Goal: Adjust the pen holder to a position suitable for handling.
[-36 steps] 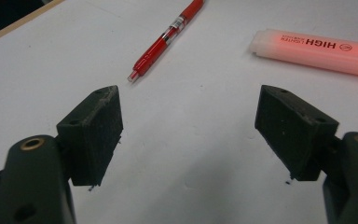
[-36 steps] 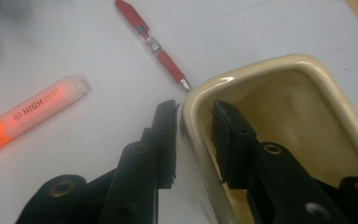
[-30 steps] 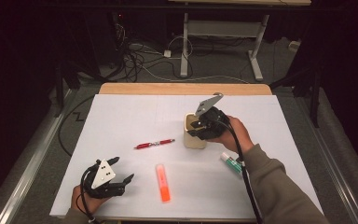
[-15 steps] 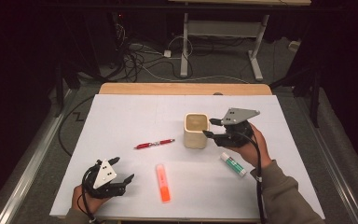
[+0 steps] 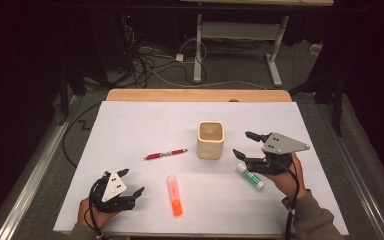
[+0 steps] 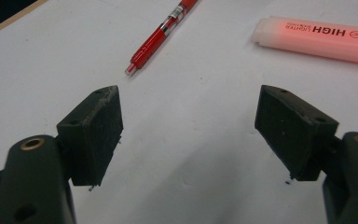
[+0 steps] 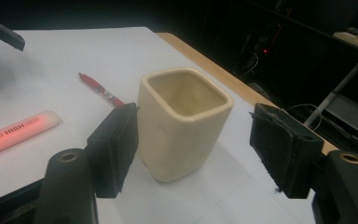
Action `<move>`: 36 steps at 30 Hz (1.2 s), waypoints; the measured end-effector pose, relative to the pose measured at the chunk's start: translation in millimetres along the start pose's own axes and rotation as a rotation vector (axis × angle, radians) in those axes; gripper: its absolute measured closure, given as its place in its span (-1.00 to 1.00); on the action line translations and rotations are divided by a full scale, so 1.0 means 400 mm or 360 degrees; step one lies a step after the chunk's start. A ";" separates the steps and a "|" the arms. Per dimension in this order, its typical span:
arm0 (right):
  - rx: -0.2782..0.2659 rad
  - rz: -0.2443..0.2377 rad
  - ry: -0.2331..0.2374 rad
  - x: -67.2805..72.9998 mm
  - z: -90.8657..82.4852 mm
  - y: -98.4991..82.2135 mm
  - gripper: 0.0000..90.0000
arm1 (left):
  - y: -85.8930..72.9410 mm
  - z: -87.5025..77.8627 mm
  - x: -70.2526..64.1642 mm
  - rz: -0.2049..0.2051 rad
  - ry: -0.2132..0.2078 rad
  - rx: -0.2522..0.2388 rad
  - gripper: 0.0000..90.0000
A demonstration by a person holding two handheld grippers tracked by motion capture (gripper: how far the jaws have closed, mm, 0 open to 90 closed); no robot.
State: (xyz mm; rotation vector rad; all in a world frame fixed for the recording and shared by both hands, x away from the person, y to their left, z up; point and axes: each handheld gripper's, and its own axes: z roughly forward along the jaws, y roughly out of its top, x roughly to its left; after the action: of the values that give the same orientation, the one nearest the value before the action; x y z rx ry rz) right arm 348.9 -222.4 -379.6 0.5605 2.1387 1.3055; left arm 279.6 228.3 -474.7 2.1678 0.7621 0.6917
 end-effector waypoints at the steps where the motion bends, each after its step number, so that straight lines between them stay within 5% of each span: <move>1: -0.0006 -0.0018 -0.0016 0.004 -0.006 -0.005 -0.37 | 0.000 0.000 -0.001 0.0006 0.0002 0.0002 -0.50; 15: -0.0007 -0.0042 -0.0192 0.032 -0.080 -0.133 -0.43 | 0.000 0.002 -0.002 0.0007 -0.0019 0.0019 -0.50; 24: 0.0044 0.0132 -0.0194 0.042 -0.132 -0.221 -0.46 | -0.003 0.000 0.005 0.0004 -0.0006 0.0014 -0.50; 36: 0.0051 0.0081 -0.0204 0.061 -0.125 -0.237 -0.48 | 0.000 -0.002 0.003 0.0011 0.0008 -0.0003 -0.50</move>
State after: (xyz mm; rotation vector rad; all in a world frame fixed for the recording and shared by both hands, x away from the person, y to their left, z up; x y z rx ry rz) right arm 292.3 -281.8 -452.6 0.6968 2.0559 1.2296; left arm 279.7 229.5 -474.0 2.1689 0.7565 0.7011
